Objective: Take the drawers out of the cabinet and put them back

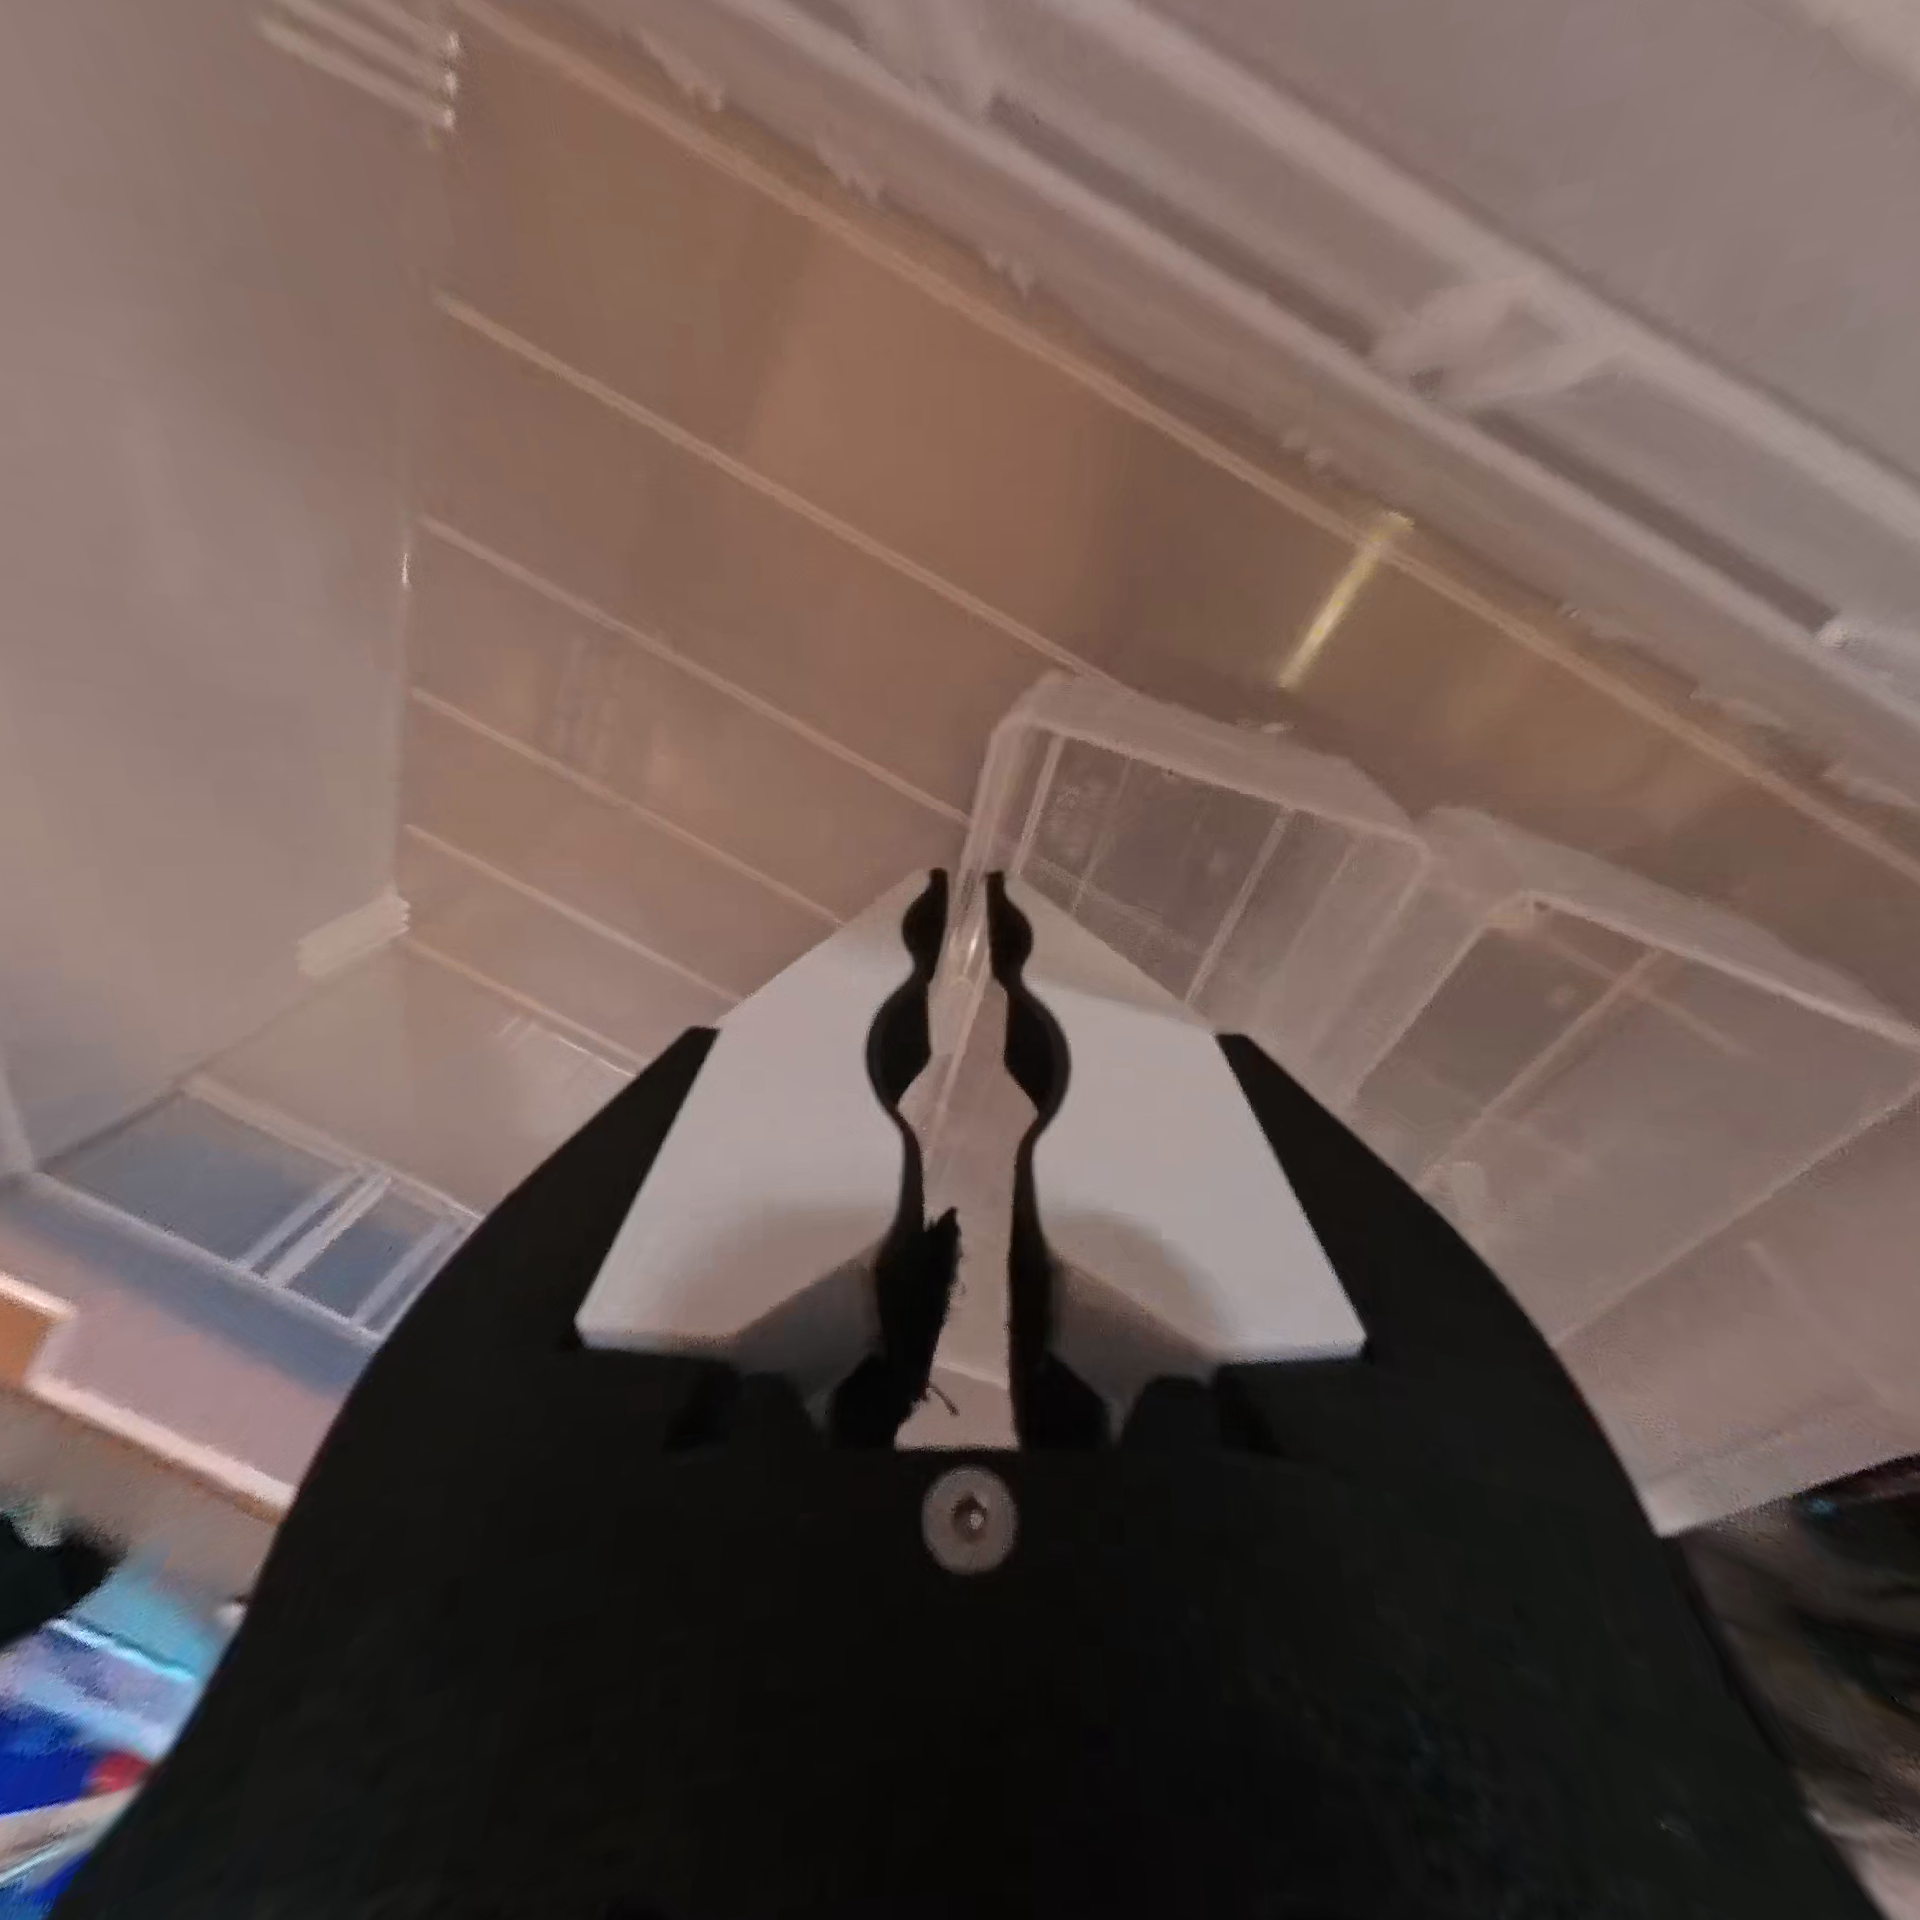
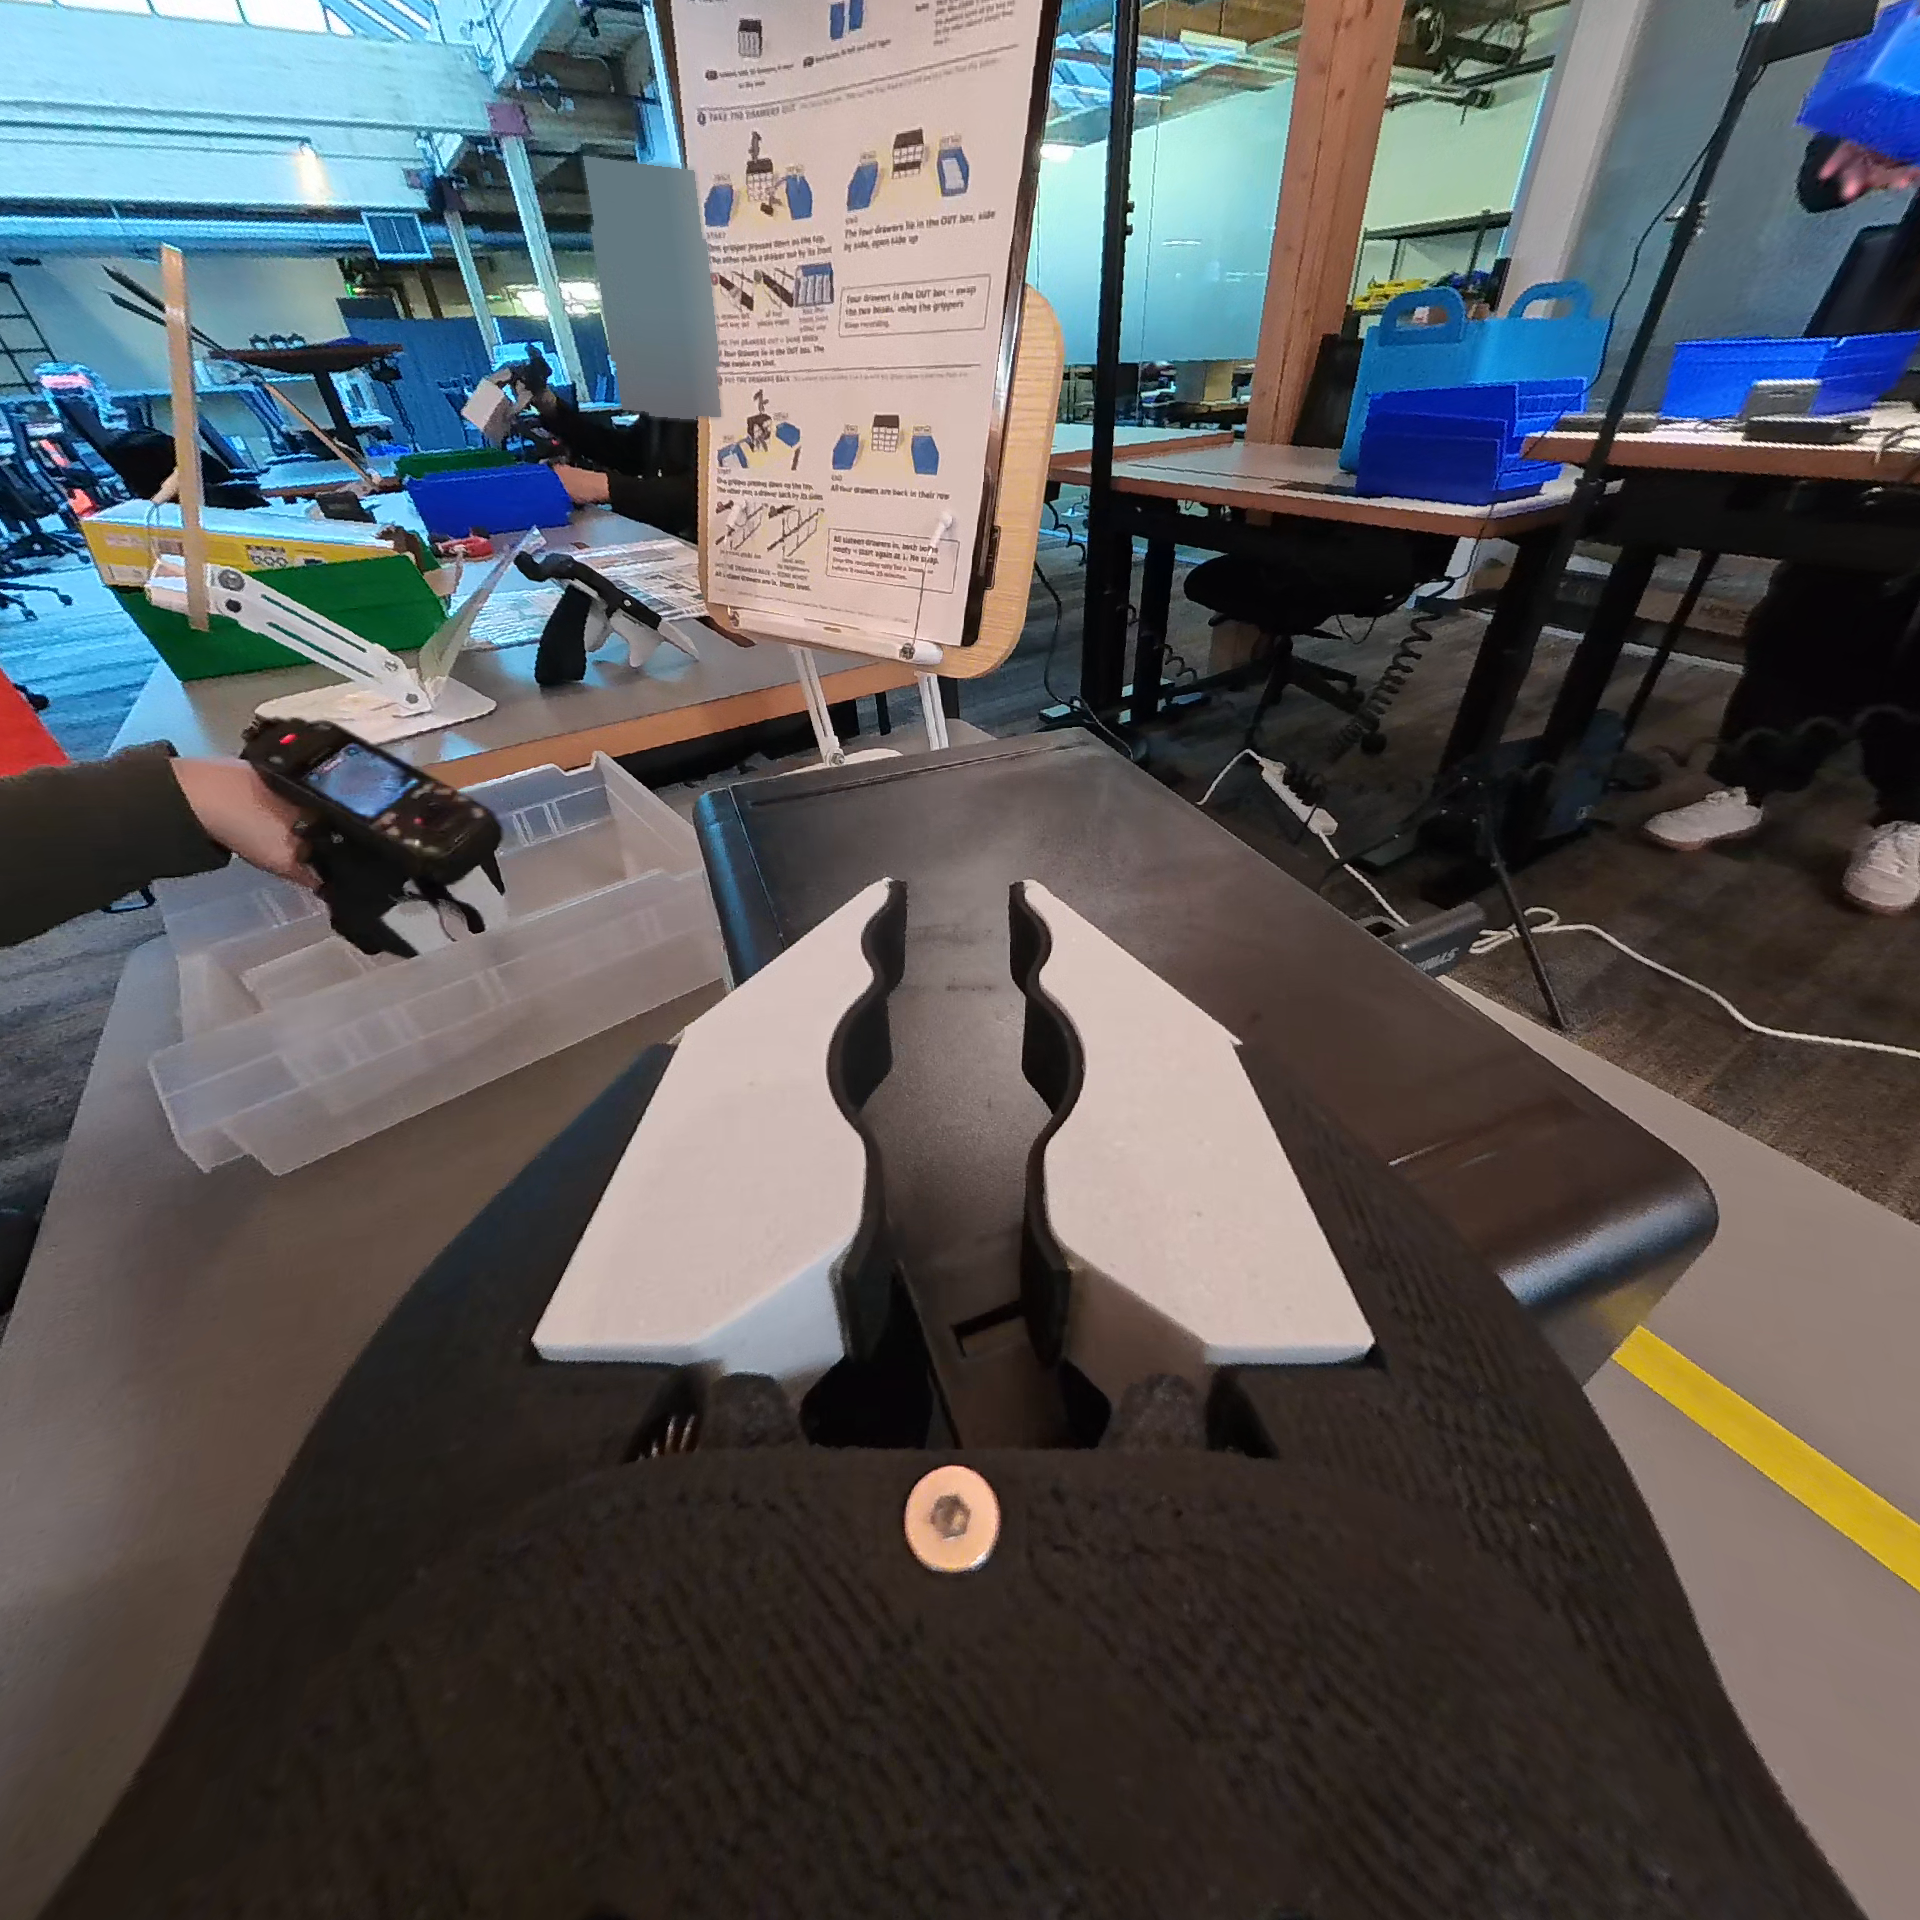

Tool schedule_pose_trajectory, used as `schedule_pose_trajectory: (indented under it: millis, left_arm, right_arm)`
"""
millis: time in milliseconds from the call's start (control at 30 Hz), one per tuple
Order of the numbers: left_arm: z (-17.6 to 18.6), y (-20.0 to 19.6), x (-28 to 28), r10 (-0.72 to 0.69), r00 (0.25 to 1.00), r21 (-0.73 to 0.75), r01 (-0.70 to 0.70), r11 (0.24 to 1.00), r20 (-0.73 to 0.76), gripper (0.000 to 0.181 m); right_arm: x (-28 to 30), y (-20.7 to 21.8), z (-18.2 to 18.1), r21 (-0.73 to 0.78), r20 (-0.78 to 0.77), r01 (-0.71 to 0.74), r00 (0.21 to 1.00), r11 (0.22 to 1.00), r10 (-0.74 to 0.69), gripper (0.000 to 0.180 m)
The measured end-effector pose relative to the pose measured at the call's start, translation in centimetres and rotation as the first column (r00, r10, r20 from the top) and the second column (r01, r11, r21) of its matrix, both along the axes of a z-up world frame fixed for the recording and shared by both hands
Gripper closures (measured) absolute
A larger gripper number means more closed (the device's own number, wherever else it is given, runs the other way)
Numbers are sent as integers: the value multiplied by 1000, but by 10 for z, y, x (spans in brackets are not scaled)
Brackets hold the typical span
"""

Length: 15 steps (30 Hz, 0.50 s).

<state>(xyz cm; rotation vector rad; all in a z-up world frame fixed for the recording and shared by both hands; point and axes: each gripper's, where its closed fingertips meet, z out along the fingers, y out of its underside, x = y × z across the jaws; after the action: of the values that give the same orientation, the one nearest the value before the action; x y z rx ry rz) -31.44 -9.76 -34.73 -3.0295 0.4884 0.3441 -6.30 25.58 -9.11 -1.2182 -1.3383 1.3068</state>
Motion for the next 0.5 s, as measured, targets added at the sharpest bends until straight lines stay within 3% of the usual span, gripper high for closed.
schedule_pose_trajectory:
  millis: [133,267,367,500]
  left_arm:
    - [16,-1,-10,-61,994,-12,60,998,-96,180]
    - [82,15,-34,107,956,186,-57,981,-272,181]
    - [150,31,-26,261,908,381,-126,916,-327,181]
    - [209,83,45,364,930,650,-248,719,-48,181]
  right_arm:
    - [0,0,0,-2,-3,-3,1000,1000,3,161]
    - [1,0,1,-7,-8,-8,1000,1000,8,161]
    - [1,0,1,-11,-11,-13,1000,1000,13,161]
    - [1,-1,1,-12,-11,-17,1000,1000,17,161]
